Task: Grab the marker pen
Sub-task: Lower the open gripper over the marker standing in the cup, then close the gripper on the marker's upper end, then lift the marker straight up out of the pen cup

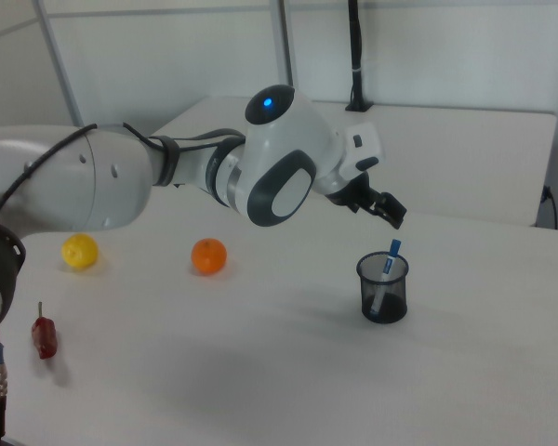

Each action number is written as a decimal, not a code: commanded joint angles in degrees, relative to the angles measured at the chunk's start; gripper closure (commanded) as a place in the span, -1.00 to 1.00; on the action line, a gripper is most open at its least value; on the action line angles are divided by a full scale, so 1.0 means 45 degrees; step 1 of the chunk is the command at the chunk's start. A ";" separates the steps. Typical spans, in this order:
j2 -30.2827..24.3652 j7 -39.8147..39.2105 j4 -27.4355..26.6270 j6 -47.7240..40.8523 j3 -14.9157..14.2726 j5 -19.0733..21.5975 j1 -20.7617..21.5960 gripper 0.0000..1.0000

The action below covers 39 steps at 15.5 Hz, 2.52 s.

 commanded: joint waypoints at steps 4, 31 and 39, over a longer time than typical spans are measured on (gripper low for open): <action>0.0886 0.0341 0.0163 0.1260 -0.0317 -0.0442 0.0176 -0.62; 0.1611 0.0204 0.0163 0.2336 -0.0532 -0.1341 0.0079 1.00; 0.0910 0.0224 0.0183 0.2239 -0.0532 -0.1302 -0.0330 1.00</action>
